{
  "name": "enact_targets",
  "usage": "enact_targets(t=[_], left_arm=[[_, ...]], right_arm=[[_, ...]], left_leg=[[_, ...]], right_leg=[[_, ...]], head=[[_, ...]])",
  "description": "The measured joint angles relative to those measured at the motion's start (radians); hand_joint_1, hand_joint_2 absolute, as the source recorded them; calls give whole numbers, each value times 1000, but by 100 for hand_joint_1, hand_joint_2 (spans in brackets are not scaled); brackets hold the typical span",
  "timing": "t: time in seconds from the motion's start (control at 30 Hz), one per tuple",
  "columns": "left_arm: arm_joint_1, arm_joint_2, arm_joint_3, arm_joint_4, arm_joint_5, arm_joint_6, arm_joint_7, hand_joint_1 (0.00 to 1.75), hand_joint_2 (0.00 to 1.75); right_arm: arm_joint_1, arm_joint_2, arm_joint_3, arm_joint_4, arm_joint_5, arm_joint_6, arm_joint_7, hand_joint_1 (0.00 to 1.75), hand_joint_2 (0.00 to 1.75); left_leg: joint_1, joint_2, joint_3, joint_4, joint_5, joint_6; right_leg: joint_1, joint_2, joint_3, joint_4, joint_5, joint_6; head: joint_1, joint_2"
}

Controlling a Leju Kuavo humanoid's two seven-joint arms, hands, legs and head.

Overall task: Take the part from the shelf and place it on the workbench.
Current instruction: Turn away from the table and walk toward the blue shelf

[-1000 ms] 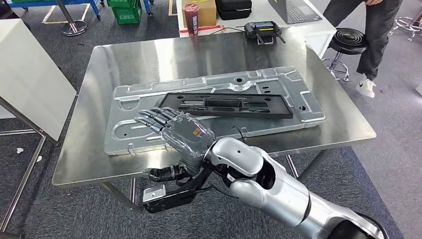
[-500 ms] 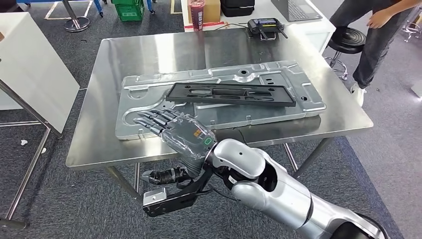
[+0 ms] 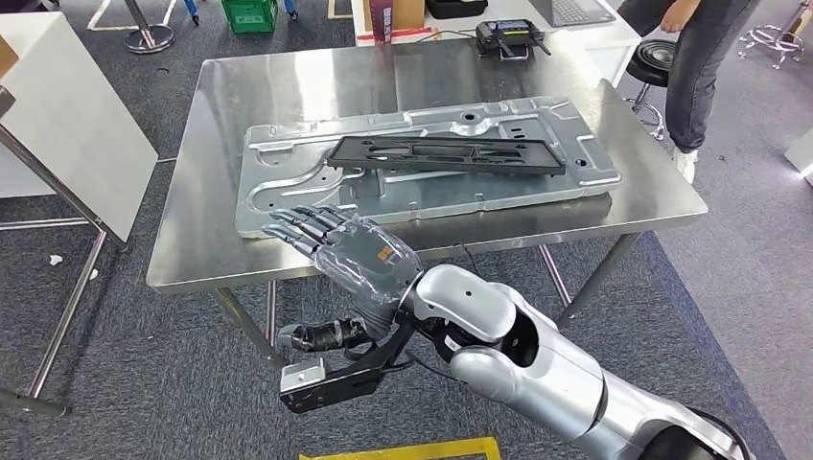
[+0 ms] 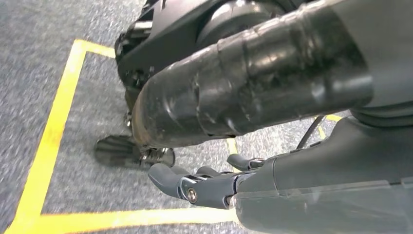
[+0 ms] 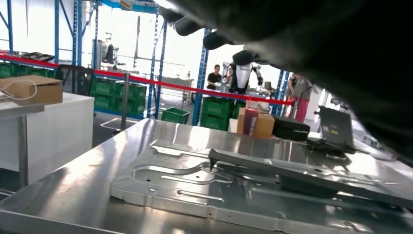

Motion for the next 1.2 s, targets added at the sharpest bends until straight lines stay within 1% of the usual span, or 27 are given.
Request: enact_targets(t=[0.03,0.07,0.13,0.17,0.2,0.23,0.27,0.33,0.4,0.5,0.53,0.57,0.6,0.67,0.7,0.73,0.77,0.8,0.87,0.9,0.93,1.0,1.03,1.07,1.1,1.17,1.2], left_arm=[[1,0,0,1,0,0,0,0,0],[1,0,-1,2,0,-1,0,0,0],[0,0,-1,2,0,0,0,0,0],[-1,0,-1,2,0,0,0,0,0],[-1,0,-1,2,0,1,0,0,0],[-1,0,-1,2,0,0,0,0,0],[-1,1,-1,2,0,0,0,0,0],[-3,1,-1,2,0,0,0,0,87],[-5,2,-1,2,0,0,0,0,175],[-5,3,-2,2,0,0,-1,0,175],[-6,3,-2,2,0,0,-1,0,175],[-6,3,-2,2,0,0,-1,0,175],[-7,3,-2,3,0,0,-1,0,175],[-7,3,-2,3,0,0,-1,0,175],[-7,3,-2,3,0,0,-1,0,175],[-7,3,-2,3,0,0,-1,0,175],[-7,3,-2,3,0,0,-1,0,175],[-7,3,-2,3,0,0,-1,0,175],[-7,-1,-2,3,0,0,-1,0,175],[-6,-2,-2,3,0,0,-1,0,175],[-6,-3,-2,3,0,0,-2,0,175],[-5,-2,-2,3,0,0,-2,0,175],[-5,-2,-2,3,0,0,-2,0,175],[-5,-2,-3,3,0,0,-2,0,175],[-3,-3,-3,3,0,-1,-2,0,175],[-2,-3,-4,4,0,0,-2,0,175],[-2,-3,-5,4,0,0,-2,0,175]], right_arm=[[-1,0,0,0,0,0,0,0,0],[-1,0,0,0,0,0,0,0,0],[0,1,0,-1,0,0,0,0,0],[1,1,0,-1,0,0,0,0,0],[3,1,0,-1,0,0,0,0,0],[4,1,0,-1,0,0,0,0,0],[4,1,0,-1,0,0,0,0,0],[4,1,0,-2,0,0,0,0,0],[3,1,0,-4,0,0,0,0,0],[3,0,-1,-5,0,0,0,0,0],[3,-1,-1,-5,0,0,0,0,0],[4,-2,-1,-5,0,0,0,0,0],[4,-3,-1,-5,0,0,0,0,0],[5,-4,-1,-5,0,0,0,0,0],[6,-5,-1,-5,0,0,0,0,0],[7,-6,-1,-5,0,0,0,0,0],[8,-6,-1,-5,0,0,0,0,0],[7,-6,-1,-5,0,0,0,0,0],[4,-6,-1,-7,0,0,0,0,0],[2,-6,-2,-9,0,0,0,0,0],[0,-6,-2,-11,0,0,0,0,0],[-2,-6,-3,-12,0,0,0,0,0],[-3,-7,-3,-12,0,0,0,0,0],[-4,-6,-3,-12,0,0,0,0,0],[-4,-5,-3,-12,0,0,0,0,0],[-3,-4,-2,-12,0,0,0,0,0],[-1,-3,-2,-12,0,0,0,0,0]], left_leg=[[0,-1,-7,11,-16,-5],[2,-2,-20,41,-49,-11],[13,-3,-57,156,-140,-25],[18,-3,-71,217,-172,-32],[23,-3,-75,256,-182,-39],[29,-2,-61,261,-172,-45],[34,-2,-28,227,-150,-51],[41,-1,69,95,-120,-60],[39,-7,118,18,-119,-52],[35,-4,107,13,-110,-24],[35,2,99,12,-102,-12],[36,9,89,9,-92,-1],[35,16,77,8,-81,9],[28,28,49,9,-61,19],[24,35,35,11,-51,21],[20,42,21,12,-42,22],[15,49,8,13,-33,23],[10,56,-4,14,-24,23],[4,68,-16,15,-8,20],[3,75,-17,13,0,17],[5,84,-17,11,8,12],[8,98,-15,1,24,1],[9,90,-20,3,17,-6],[11,73,-27,19,-11,-12],[13,50,-39,54,-56,-18],[17,15,-64,175,-158,-26],[18,10,-71,233,-182,-29]], right_leg=[[-5,-2,-4,-10,13,-6],[-10,-4,-11,-19,28,-9],[-13,-5,-32,-23,49,-11],[-15,-6,-45,-21,58,-9],[-17,-6,-58,-16,65,-5],[-19,-6,-73,-10,71,-1],[-23,-7,-87,-2,76,4],[-28,-6,-114,19,83,15],[-27,-4,-128,34,91,29],[-26,5,-137,38,106,51],[-27,7,-145,49,91,57],[-29,8,-158,78,58,61],[-30,8,-175,126,10,63],[-29,7,-208,254,-80,66],[-28,7,-213,303,-98,66],[-26,7,-203,322,-93,63],[-23,5,-175,306,-71,57],[-18,-1,-129,255,-47,48],[-3,-37,-16,108,-37,24],[3,-53,21,52,-41,16],[10,-63,39,16,-47,9],[11,-52,32,-7,-26,-1],[8,-43,25,-16,-11,-8],[4,-35,14,-24,7,-13],[1,-25,1,-30,25,-16],[0,-4,-32,-29,55,-18],[0,7,-49,-26,68,-17]], head=[[0,0],[-1,0],[-2,0],[-2,0],[-2,0],[-2,0],[-2,0],[-2,0],[-1,0],[0,0],[1,0],[1,0],[1,0],[1,0],[1,0],[1,0],[1,0],[1,0],[0,0],[0,0],[1,0],[5,0],[6,0],[6,0],[5,0],[4,0],[4,0]])
